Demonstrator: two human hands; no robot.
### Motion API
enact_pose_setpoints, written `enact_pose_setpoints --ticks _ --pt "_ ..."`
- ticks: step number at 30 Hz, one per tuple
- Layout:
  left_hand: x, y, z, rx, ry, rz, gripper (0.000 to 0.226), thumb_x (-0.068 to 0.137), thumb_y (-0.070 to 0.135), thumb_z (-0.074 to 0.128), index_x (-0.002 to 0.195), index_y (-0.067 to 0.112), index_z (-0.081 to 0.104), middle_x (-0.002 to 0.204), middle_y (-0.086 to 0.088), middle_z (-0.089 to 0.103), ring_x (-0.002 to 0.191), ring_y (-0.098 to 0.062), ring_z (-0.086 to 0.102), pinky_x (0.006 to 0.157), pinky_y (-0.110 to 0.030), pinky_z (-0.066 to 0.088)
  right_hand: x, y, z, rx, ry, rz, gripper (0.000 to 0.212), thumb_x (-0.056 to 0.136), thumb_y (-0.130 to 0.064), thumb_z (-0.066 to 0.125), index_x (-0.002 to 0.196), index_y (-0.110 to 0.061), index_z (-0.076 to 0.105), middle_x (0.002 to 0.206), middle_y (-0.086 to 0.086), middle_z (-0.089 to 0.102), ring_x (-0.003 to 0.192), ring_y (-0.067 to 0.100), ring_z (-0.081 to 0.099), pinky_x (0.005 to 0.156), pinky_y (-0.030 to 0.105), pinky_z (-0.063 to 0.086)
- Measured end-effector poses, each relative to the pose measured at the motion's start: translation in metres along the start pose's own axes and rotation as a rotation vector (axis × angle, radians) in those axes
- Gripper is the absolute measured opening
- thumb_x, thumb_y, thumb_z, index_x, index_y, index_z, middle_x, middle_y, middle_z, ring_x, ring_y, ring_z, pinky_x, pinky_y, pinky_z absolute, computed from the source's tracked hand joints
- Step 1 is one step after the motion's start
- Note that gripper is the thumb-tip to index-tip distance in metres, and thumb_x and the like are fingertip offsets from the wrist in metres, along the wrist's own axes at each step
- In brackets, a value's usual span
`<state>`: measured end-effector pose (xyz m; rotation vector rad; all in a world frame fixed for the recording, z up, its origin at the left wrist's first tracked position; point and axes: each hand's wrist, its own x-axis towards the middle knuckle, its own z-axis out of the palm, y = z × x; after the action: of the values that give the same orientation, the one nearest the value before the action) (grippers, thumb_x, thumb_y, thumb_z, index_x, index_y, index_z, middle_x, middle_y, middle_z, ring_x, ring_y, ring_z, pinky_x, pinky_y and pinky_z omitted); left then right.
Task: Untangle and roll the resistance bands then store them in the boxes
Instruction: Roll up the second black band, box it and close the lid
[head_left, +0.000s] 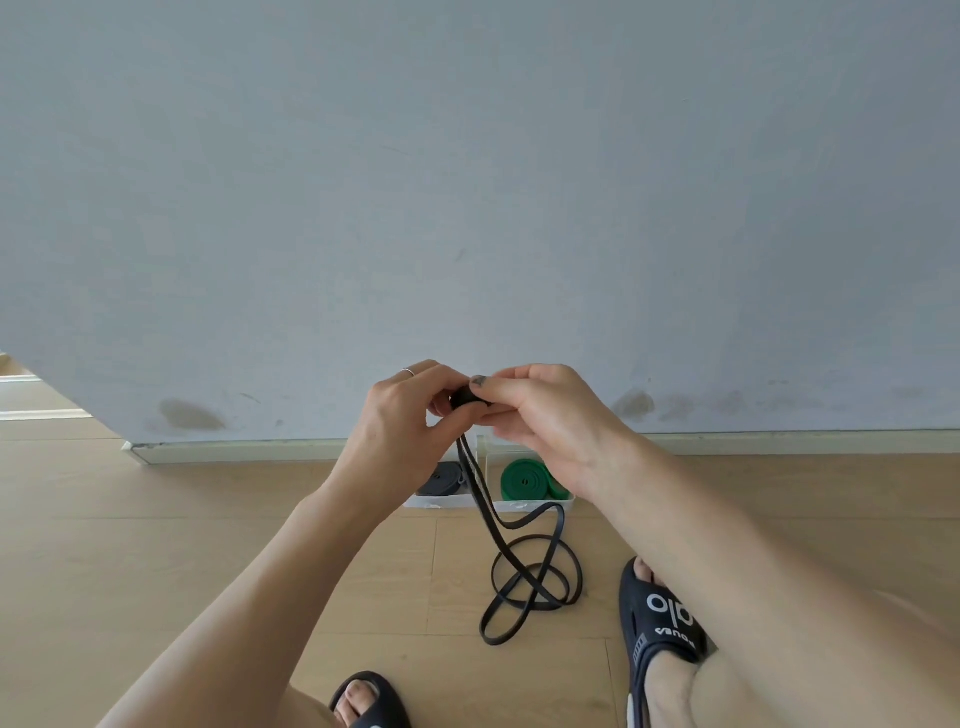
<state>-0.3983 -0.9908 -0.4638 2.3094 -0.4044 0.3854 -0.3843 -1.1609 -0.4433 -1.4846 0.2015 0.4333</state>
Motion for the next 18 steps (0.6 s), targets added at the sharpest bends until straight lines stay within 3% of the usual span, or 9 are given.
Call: enact_pose_setpoints --ticks 5,8,18 --pt "-0.001 -0.001 0.003 0.093 -0.014 0.113 0.003 0.093 0.008 0.074 0.092 0.010 0.072 0.082 0.005 0.064 0.075 -0.009 0.056 0.067 -0.007 0.038 -0.001 0.002 0.006 -0.073 0.036 0.022 0.043 0.078 -0.022 0.087 0.107 -0.009 0.058 0.112 0.011 0.073 0.104 0.023 0.074 0.102 0.048 0.055" --pt "0.000 -0.002 0.001 0.067 0.014 0.077 0.008 0.087 0.004 0.078 0.090 0.012 0.075 0.079 0.005 0.068 0.075 -0.013 0.061 0.069 -0.010 0.043 -0.001 0.005 0.007 -0.093 0.088 -0.007 0.045 0.076 -0.018 0.089 0.109 -0.012 0.059 0.115 0.012 0.072 0.101 0.022 0.074 0.102 0.045 0.055" --pt "0.001 -0.002 -0.002 0.041 -0.028 -0.007 0.009 0.089 0.008 0.077 0.095 0.015 0.076 0.084 0.005 0.069 0.081 -0.012 0.063 0.076 -0.013 0.046 0.009 0.008 0.002 -0.016 0.041 -0.034 0.040 0.084 -0.014 0.083 0.117 -0.002 0.061 0.107 0.017 0.077 0.095 0.024 0.078 0.105 0.042 0.054"
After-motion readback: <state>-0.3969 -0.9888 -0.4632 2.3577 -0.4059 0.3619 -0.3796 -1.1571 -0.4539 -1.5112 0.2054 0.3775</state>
